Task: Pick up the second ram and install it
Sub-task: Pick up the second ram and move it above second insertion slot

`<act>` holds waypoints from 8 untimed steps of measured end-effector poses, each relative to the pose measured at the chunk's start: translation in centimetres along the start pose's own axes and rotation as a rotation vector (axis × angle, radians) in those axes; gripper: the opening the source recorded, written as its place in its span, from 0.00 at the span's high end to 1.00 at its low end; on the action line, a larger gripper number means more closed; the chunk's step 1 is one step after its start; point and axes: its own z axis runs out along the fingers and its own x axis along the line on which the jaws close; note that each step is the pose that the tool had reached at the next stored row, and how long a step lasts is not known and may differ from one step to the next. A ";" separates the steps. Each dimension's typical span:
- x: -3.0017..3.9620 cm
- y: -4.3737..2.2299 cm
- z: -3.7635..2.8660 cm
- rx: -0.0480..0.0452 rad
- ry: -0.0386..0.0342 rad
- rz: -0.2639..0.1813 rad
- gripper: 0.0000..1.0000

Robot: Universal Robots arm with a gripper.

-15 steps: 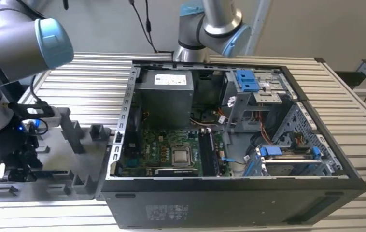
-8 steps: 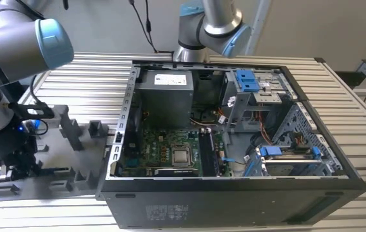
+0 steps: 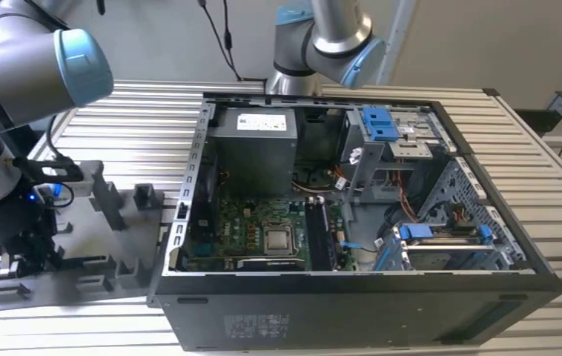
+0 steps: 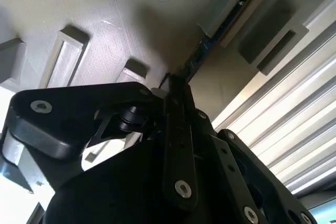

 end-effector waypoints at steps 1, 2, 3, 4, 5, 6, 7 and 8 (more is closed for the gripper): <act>0.00 0.00 0.00 0.0000 0.0002 0.000 0.85; 0.00 0.00 0.00 0.0000 0.0004 0.000 0.85; 0.00 0.00 0.00 0.0000 0.0006 0.000 0.85; 0.00 0.00 0.00 -0.0001 0.0009 0.000 0.85; 0.00 0.00 0.00 -0.0001 0.0011 0.000 0.85; 0.00 0.00 0.00 -0.0001 0.0013 0.000 0.85; 0.00 0.00 0.00 -0.0002 0.0016 0.000 0.85; 0.00 0.00 0.00 -0.0002 0.0017 0.000 0.85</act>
